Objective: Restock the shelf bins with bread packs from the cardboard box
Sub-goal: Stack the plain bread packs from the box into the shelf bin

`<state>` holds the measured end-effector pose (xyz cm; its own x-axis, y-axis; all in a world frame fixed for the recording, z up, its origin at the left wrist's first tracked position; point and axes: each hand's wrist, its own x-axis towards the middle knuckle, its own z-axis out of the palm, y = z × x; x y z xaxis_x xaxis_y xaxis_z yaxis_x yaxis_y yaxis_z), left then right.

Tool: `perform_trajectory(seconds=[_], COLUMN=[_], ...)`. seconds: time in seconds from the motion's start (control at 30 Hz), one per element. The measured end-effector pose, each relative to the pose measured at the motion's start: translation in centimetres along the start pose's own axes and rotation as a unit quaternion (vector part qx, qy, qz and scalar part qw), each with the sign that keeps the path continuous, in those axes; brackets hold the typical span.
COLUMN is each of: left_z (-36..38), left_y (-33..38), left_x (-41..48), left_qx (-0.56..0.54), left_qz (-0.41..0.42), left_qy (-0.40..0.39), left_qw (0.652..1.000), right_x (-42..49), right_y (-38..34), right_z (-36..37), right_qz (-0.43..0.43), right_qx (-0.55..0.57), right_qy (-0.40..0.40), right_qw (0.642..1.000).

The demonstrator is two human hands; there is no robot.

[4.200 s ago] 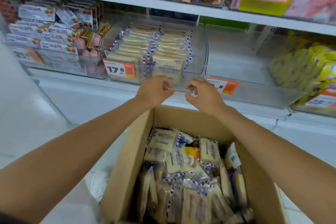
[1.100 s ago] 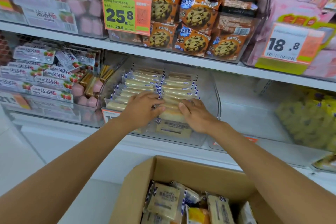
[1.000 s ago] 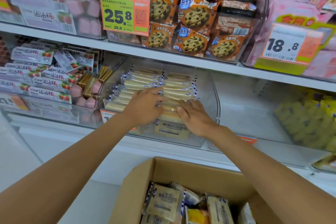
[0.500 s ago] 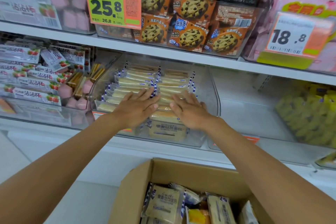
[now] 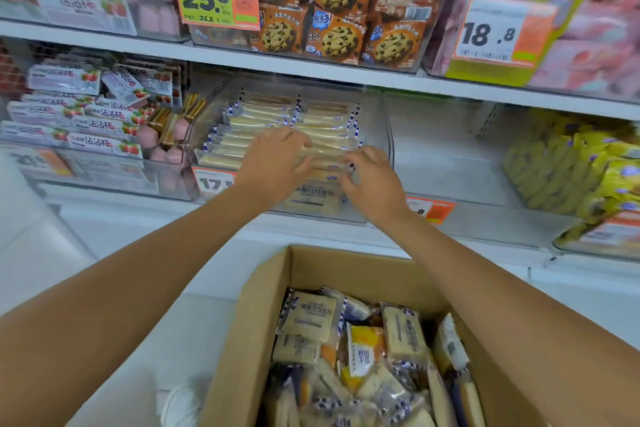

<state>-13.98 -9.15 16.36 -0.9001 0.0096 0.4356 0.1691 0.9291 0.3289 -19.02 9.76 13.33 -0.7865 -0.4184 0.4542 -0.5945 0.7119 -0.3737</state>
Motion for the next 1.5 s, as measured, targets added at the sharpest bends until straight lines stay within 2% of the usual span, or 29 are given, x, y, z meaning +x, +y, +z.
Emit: perform_trajectory(seconds=[0.07, 0.2, 0.37, 0.47, 0.57, 0.67, 0.8, 0.9, 0.97, 1.0, 1.03, 1.1, 1.13, 1.17, 1.2, 1.23, 1.3, 1.37, 1.43, 1.5], left_z=[0.8, 4.4, 11.0, 14.6, 17.0, 18.3, 18.5, 17.9, 17.4, 17.3, 17.1, 16.9, 16.9, 16.9, 16.9, 16.9, 16.7, 16.7, 16.5, 16.2], left_y=[2.2, 4.2, 4.9, 4.4, 4.1, 4.1, 3.6, 3.0, 2.9, 3.0, 3.4, 5.0, 6.0, 7.1, 7.9, 8.6, 9.0, 8.2, 6.9, 5.8], left_x=[-1.9, -6.9, -13.9, -16.8, -18.2, -19.2, -20.0, -20.0, -19.5, -19.2, -18.8, -18.0, -17.6, -17.3, -17.1, -16.9, -16.8, -17.5, -18.5, -19.7], left_qx=[-0.048, -0.147, -0.205, -0.224, -0.238, -0.246, -0.268, -0.264, -0.289, -0.307, -0.328, -0.400, -0.451, -0.502, -0.540, -0.559, -0.551, -0.524, -0.523, -0.530], left_qz=[-0.014, -0.118, -0.241, -0.313, -0.370, -0.398, -0.406, -0.401, -0.417, -0.427, -0.432, -0.429, -0.427, -0.426, -0.423, -0.423, -0.440, -0.474, -0.499, -0.509], left_qy=[-0.040, -0.163, -0.257, -0.291, -0.307, -0.314, -0.322, -0.318, -0.298, -0.290, -0.288, -0.313, -0.336, -0.352, -0.356, -0.346, -0.296, -0.251, -0.236, -0.240], left_qw=[0.998, 0.969, 0.913, 0.876, 0.844, 0.826, 0.812, 0.818, 0.808, 0.799, 0.789, 0.747, 0.708, 0.666, 0.635, 0.623, 0.645, 0.662, 0.649, 0.635], right_x=[-3.4, -10.8, -21.5, -26.4, -29.0, -29.9, -30.1, -28.4, -26.3, -25.1, -24.0, -22.1, -21.5, -21.1, -20.9, -20.8, -21.6, -23.3, -25.9, -28.5], right_y=[0.7, 3.6, 9.6, 13.3, 14.9, 14.7, 14.1, 14.1, 14.4, 14.4, 14.3, 13.6, 13.1, 12.4, 12.0, 11.5, 11.4, 12.1, 12.8, 13.3], right_z=[-0.3, -0.1, 1.0, 2.8, 5.7, 9.1, 11.8, 10.3, 7.8, 6.4, 4.9, 2.8, 2.1, 1.5, 1.2, 0.8, 0.3, 0.3, 1.5, 3.6], right_qz=[0.000, 0.079, 0.239, 0.312, 0.335, 0.357, 0.331, 0.348, 0.355, 0.365, 0.387, 0.426, 0.432, 0.430, 0.425, 0.417, 0.400, 0.390, 0.350, 0.281], right_qx=[0.004, 0.051, 0.082, 0.087, 0.114, 0.147, 0.087, 0.182, 0.260, 0.305, 0.352, 0.464, 0.506, 0.525, 0.530, 0.530, 0.495, 0.385, 0.268, 0.186], right_qy=[0.003, -0.107, -0.309, -0.356, -0.385, -0.420, -0.464, -0.425, -0.336, -0.291, -0.256, -0.217, -0.209, -0.207, -0.207, -0.211, -0.248, -0.322, -0.407, -0.484], right_qw=[1.000, 0.990, 0.917, 0.877, 0.852, 0.821, 0.817, 0.815, 0.833, 0.830, 0.813, 0.746, 0.717, 0.705, 0.704, 0.707, 0.731, 0.772, 0.800, 0.808])
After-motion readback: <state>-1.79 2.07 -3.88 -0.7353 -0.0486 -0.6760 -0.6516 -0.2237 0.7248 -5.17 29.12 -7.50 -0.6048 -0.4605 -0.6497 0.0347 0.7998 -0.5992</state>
